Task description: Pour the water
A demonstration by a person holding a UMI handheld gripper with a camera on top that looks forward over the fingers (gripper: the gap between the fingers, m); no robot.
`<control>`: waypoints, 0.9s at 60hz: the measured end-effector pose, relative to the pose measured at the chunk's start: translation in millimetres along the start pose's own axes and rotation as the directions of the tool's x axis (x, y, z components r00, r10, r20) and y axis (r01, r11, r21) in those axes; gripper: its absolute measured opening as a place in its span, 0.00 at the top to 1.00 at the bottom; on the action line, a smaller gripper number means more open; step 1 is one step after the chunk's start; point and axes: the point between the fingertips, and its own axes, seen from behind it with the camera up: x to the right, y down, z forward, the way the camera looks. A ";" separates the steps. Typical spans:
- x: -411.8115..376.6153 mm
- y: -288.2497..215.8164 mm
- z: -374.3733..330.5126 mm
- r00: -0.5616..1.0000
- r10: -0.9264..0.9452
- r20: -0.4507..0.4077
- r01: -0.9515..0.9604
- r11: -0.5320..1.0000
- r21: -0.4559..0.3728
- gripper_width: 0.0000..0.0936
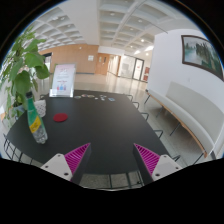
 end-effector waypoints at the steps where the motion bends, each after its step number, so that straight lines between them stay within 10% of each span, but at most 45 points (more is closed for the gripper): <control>1: -7.5 1.6 -3.4 1.000 0.001 0.005 -0.001 1.000 0.000 0.07; 21: -203.6 -6.1 -28.1 0.978 0.011 0.209 -0.022 0.999 0.049 0.08; 37: -281.9 -52.7 45.6 0.988 0.002 0.156 -0.026 0.988 0.150 0.10; 54: -295.9 -53.1 88.1 0.989 0.056 0.136 -0.080 0.981 0.176 0.46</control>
